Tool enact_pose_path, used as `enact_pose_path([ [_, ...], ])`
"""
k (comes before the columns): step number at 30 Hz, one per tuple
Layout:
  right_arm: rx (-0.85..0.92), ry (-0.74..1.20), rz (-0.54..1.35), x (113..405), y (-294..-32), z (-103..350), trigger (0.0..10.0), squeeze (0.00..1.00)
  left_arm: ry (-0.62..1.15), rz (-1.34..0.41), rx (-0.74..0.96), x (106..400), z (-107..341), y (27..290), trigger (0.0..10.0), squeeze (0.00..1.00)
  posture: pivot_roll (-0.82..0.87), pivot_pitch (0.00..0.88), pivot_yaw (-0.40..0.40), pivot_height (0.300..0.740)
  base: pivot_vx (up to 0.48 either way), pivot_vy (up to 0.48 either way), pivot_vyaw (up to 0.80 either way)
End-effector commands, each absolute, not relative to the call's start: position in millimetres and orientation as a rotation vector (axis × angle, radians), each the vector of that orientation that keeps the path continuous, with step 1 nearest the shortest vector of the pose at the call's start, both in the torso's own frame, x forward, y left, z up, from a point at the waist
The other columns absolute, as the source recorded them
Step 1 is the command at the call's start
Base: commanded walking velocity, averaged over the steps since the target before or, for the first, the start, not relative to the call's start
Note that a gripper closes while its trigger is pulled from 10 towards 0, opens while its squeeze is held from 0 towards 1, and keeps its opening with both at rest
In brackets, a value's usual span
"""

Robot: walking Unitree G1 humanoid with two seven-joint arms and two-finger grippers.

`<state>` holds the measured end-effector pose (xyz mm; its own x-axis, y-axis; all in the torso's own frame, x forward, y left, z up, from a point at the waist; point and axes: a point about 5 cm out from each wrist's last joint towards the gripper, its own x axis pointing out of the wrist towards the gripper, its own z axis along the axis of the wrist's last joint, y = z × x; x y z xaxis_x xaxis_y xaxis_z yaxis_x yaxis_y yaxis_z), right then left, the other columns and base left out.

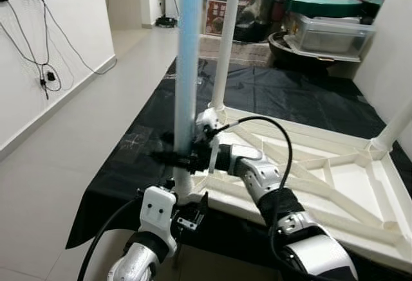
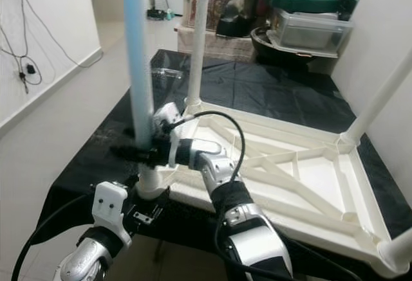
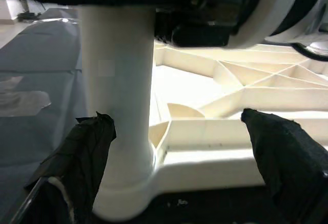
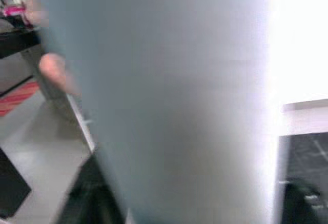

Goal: Building children table

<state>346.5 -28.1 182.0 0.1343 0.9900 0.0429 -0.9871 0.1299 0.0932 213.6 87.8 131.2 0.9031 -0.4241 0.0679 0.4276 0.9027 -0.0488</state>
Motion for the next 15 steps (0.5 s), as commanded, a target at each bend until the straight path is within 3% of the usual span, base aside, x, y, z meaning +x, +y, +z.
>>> enact_pose_path([
  [1,0.049,0.048,1.452,345.8,-19.2,178.6,0.0,0.00,-0.057,-0.442,-0.065,213.0,132.6,86.6,10.0,0.00,0.16,0.000,-0.105,0.740,0.000,0.000,0.00],
  [8,-0.011,0.043,1.043,366.3,-34.6,168.7,0.0,0.00,-0.056,-0.439,-0.064,213.2,132.1,88.0,10.0,0.00,0.15,0.000,-0.102,0.740,0.000,0.000,0.00],
  [10,-0.011,0.043,1.043,366.3,-34.6,168.7,0.0,0.00,-0.056,-0.439,-0.064,213.2,132.1,88.0,10.0,0.00,0.15,0.000,-0.102,0.740,0.000,0.000,0.00],
  [11,-0.013,0.035,0.689,380.2,-62.6,166.5,0.0,0.00,-0.054,-0.442,-0.065,213.2,131.3,87.6,10.0,0.00,0.15,0.000,-0.095,0.740,0.000,0.000,0.00],
  [12,-0.013,0.035,0.689,380.2,-62.6,166.5,0.0,0.00,-0.054,-0.442,-0.065,213.2,131.3,87.6,10.0,0.00,0.15,0.000,-0.095,0.740,0.000,0.000,0.00],
  [14,-0.003,0.033,0.346,386.7,-94.3,164.5,0.0,0.00,-0.053,-0.447,-0.066,213.4,130.5,86.6,10.0,0.00,0.14,0.000,-0.090,0.740,0.000,0.000,0.00],
  [15,-0.003,0.033,0.346,386.7,-94.3,164.5,0.0,0.00,-0.053,-0.447,-0.066,213.4,130.5,86.6,10.0,0.00,0.14,0.000,-0.090,0.740,0.000,0.000,0.00],
])
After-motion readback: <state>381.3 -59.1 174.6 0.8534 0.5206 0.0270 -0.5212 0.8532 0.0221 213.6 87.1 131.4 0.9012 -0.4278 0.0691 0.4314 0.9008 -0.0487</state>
